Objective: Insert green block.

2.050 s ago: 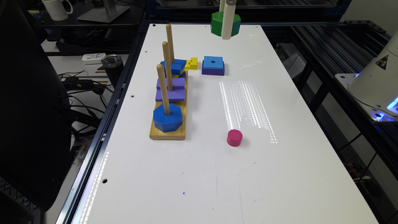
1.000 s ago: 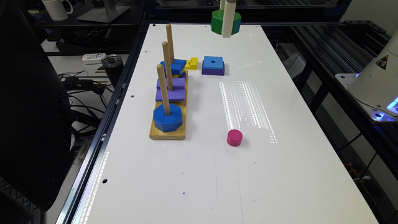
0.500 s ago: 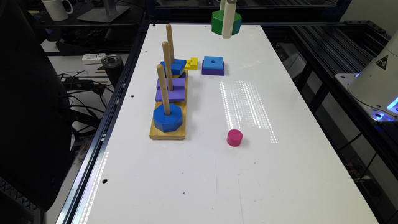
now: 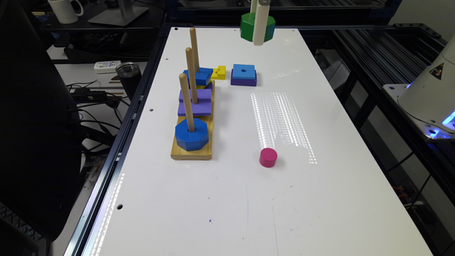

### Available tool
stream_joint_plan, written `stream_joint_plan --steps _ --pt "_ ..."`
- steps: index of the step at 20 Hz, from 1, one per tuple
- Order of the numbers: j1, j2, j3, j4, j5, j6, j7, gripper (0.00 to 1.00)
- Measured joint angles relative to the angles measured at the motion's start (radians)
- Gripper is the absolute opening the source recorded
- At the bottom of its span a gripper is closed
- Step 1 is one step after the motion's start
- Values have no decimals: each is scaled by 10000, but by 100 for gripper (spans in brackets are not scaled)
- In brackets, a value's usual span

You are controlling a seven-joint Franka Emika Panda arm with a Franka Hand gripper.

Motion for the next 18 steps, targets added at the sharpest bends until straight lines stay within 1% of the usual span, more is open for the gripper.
stream_joint_plan --steps 3,6,12,18 --pt "3 126 113 68 0 138 100 0" --pt "6 328 230 252 0 215 219 0" --pt "9 916 468 891 0 218 453 0" --pt "25 1503 680 1519 -9 217 674 0"
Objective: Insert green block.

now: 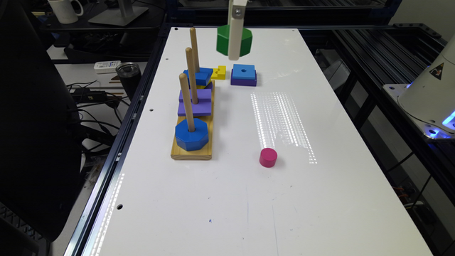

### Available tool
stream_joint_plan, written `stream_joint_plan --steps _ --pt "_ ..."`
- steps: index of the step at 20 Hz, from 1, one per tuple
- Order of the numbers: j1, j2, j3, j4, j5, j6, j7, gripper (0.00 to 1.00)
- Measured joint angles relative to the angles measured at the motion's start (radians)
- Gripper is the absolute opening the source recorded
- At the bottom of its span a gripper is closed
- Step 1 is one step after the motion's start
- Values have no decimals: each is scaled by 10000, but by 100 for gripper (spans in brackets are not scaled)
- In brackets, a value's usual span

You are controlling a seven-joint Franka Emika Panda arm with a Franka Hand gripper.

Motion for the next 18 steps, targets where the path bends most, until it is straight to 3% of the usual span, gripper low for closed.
stream_joint_plan --steps 9,18 --pt "6 793 335 891 -111 -7 396 0" --pt "14 1393 548 1578 -212 -27 644 0"
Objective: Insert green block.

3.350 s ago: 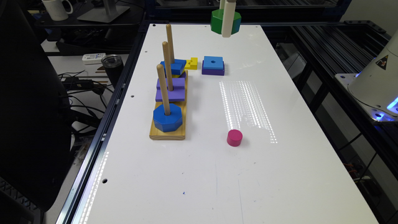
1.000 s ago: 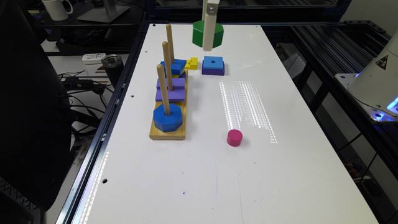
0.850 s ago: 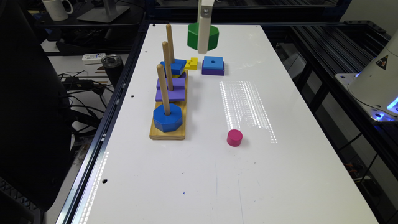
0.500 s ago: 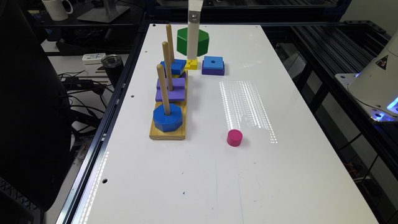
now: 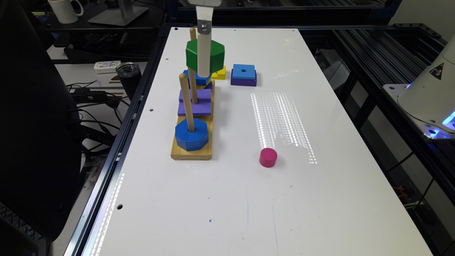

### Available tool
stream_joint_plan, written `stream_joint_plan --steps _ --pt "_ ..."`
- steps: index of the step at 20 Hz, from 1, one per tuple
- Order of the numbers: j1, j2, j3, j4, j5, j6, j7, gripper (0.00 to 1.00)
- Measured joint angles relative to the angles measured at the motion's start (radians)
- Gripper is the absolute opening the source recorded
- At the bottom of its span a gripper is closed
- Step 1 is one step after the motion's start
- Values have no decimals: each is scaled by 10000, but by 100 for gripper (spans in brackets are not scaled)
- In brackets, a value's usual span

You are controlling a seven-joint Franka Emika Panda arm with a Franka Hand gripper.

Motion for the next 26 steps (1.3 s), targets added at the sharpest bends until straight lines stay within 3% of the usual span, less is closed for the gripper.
stream_joint_plan --steps 6,26 --pt "3 214 105 247 -95 -6 146 0" --pt "-6 326 138 361 -102 -6 164 0"
